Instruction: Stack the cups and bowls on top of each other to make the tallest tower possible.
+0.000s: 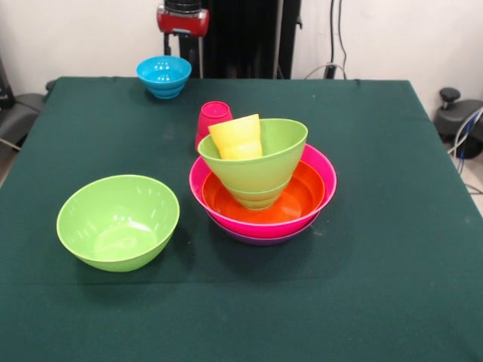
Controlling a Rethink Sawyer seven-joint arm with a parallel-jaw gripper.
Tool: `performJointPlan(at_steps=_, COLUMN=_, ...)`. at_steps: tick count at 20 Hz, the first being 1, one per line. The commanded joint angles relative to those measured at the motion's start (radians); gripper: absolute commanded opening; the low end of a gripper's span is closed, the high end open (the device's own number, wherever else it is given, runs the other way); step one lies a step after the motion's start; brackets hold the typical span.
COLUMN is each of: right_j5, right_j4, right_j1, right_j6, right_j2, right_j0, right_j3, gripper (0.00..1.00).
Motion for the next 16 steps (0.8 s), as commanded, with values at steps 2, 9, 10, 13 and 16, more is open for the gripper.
performJointPlan(at_steps=2, right_j5=0.106, right_j4=-0.088, right_j1=-0.137, right_j6=0.103, right_j2=0.128, right_j0=0.015, right_j3=-0.006, gripper=1.0)
performJointPlan(at_steps=9, right_j5=0.27, right_j4=-0.212, right_j1=-0.378, right_j6=0.178, right_j2=0.202, right_j0=-0.029, right_j3=0.112, gripper=1.0)
performJointPlan(at_steps=10, right_j5=0.291, right_j4=-0.225, right_j1=-0.403, right_j6=0.181, right_j2=0.219, right_j0=-0.041, right_j3=0.121, gripper=1.0)
performJointPlan(at_steps=13, right_j5=0.33, right_j4=-0.225, right_j1=-0.448, right_j6=0.171, right_j2=0.255, right_j0=-0.07, right_j3=0.139, gripper=1.0)
performJointPlan(at_steps=16, right_j5=0.325, right_j4=-0.209, right_j1=-0.445, right_j6=0.153, right_j2=0.273, right_j0=-0.089, right_j3=0.131, gripper=1.0)
